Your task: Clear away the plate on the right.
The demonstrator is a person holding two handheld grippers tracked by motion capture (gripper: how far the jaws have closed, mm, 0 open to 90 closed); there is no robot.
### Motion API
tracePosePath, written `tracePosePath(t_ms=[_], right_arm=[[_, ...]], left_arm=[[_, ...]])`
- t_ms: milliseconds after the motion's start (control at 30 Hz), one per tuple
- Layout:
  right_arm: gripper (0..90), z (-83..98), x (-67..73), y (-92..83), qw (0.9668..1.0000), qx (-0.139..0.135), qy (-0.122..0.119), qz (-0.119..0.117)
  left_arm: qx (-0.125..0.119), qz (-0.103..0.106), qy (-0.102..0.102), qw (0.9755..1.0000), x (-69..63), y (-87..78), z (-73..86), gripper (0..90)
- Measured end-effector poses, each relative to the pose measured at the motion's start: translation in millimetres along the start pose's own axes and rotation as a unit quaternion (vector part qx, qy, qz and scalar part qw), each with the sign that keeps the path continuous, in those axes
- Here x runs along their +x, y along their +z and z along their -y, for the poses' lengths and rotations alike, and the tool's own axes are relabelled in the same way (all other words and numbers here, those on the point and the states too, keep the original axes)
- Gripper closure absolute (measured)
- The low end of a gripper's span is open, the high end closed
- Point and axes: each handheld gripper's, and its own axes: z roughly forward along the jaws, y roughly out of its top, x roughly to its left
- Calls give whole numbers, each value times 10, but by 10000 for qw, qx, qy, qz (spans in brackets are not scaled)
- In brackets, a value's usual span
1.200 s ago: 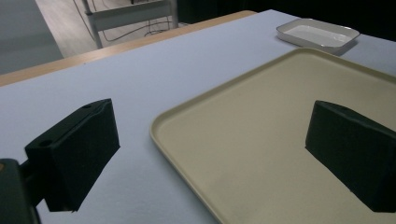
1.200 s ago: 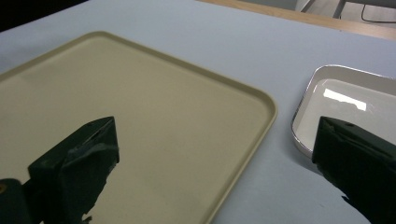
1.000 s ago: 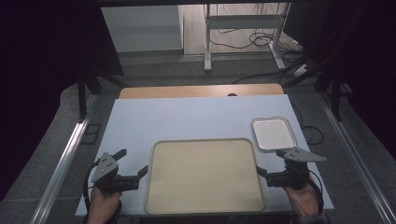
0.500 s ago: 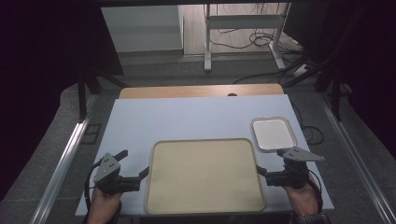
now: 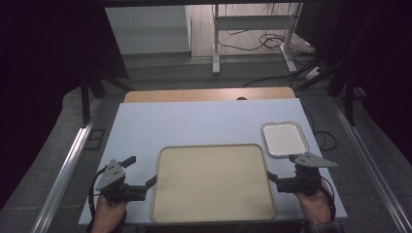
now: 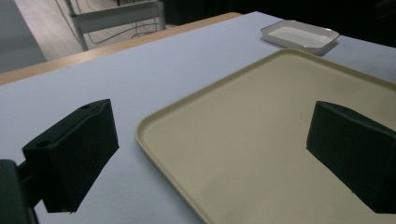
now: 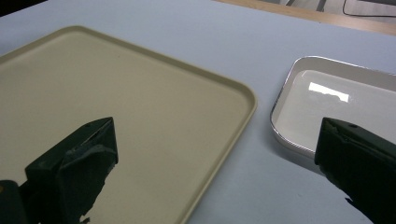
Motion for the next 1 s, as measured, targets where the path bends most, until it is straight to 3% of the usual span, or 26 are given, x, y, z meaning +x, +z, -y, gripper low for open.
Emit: tracePosePath(t_ms=[1000], right_arm=[[0,-42,-207,68,9994,-129,43,312]], left_arm=[[216,-52,397,9990,-66,71,13,16]])
